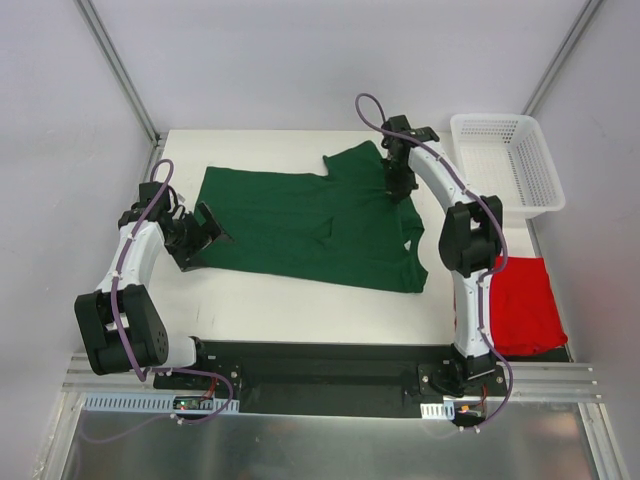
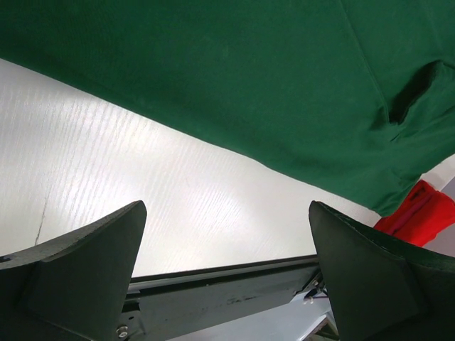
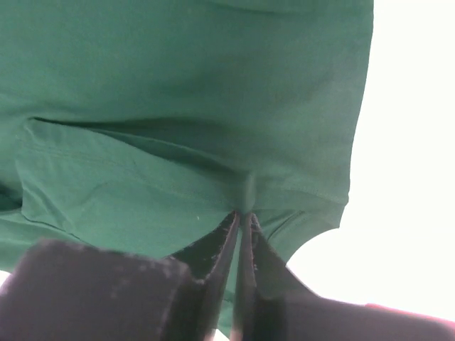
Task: Fold and stack the t-shirts
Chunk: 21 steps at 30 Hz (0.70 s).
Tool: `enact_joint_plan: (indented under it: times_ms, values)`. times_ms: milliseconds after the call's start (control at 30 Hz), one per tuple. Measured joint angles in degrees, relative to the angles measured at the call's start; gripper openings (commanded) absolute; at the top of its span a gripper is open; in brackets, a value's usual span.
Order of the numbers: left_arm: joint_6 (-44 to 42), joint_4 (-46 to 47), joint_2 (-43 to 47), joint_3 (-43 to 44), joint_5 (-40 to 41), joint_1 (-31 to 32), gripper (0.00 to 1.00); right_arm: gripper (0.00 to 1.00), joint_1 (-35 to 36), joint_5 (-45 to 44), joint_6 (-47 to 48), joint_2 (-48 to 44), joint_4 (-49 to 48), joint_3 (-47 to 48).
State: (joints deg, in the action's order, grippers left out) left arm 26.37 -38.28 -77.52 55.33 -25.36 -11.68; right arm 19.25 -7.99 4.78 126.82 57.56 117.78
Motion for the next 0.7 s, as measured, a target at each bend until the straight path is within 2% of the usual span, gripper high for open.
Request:
enact_joint_plan:
  times_ms: [33,67,100,200,333,400,567,633,700]
  values:
    - [0.0,0.0,0.0,0.0,0.0,0.0,0.99,0.63,0.0,-0.2,0.1,0.5,0.2,1.0]
    - [0.0,0.0,0.0,0.0,-0.1,0.0,0.99,0.77,0.0,-0.3,0.1,1.3,0.6,2.2]
    - [0.0,0.0,0.0,0.0,-0.1,0.0,0.99,0.96,0.0,-0.3,-0.2,2.0,1.0,3.1]
    - [0.0,0.0,0.0,0.0,-0.2,0.0,0.99,0.96,-0.1,-1.7,0.1,3.0,1.5,2.9]
    - [0.0,-0.1,0.0,0.2,-0.6,0.0,0.99,0.96,0.0,-3.0,-0.7,-0.3,1.3,-4.3]
    - [0.0,-0.6,-0.1,1.1,-0.7,0.2,0.99,0.96,0.3,-2.4,-1.4,-4.8,1.0,-9.6]
    - [-0.5,-2.7,-6.1,11.0,0.4,2.2,0.99,0.96,3.5,2.4,-3.1,-21.4,-2.1,-20.0]
    - [-1.0,-3.1,-12.0,17.0,1.0,2.9,0.99,0.96,7.1,4.9,-3.4,-24.7,-4.0,-21.4]
    - [-1.7,-3.6,-17.7,21.5,2.3,3.4,0.99,0.96,11.2,7.5,-3.7,-24.2,-5.6,-21.3]
